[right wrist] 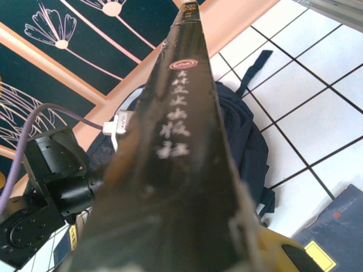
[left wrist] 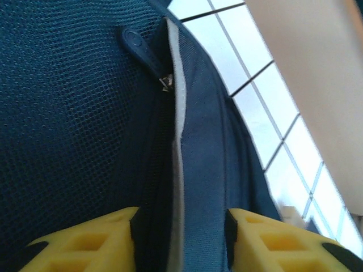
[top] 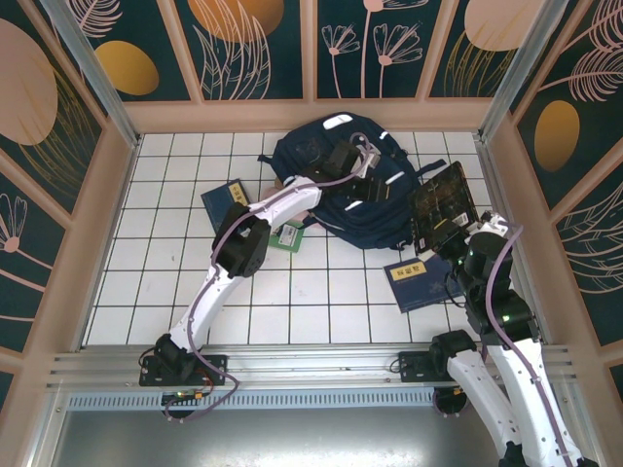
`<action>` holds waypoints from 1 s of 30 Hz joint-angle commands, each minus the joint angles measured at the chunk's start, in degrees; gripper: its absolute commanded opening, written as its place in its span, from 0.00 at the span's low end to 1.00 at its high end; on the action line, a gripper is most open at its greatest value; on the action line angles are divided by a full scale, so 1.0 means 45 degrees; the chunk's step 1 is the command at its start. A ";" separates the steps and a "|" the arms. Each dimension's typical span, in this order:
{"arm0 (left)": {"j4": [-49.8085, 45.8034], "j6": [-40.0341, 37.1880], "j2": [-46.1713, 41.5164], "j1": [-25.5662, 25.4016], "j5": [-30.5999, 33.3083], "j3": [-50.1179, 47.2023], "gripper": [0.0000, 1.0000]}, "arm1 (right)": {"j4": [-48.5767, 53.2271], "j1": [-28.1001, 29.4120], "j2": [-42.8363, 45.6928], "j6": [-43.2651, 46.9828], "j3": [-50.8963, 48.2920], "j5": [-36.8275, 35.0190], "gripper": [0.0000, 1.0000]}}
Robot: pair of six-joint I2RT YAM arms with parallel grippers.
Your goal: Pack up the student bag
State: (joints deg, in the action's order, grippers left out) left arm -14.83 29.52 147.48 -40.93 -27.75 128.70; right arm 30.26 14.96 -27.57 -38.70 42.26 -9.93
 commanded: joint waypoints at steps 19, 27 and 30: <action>-0.0543 0.0112 -0.2107 0.0873 -0.0726 0.1975 0.00 | -0.0245 -0.0208 -0.0629 -0.0205 0.0182 -0.0162 0.00; 0.0745 0.2356 -0.3476 0.2232 -0.2104 0.2049 0.00 | -0.1625 -0.1315 -0.0817 -0.0693 -0.0411 0.2274 0.00; 0.1571 0.3167 -0.3729 0.2555 -0.2539 0.1878 0.00 | -0.3232 -0.2194 -0.0727 -0.1218 -0.1201 0.4773 0.00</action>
State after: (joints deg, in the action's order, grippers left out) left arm -16.64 37.45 135.68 -30.50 -35.42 135.76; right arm 26.87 7.57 -31.90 -41.67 38.87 -0.21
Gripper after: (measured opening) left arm 0.075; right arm 0.170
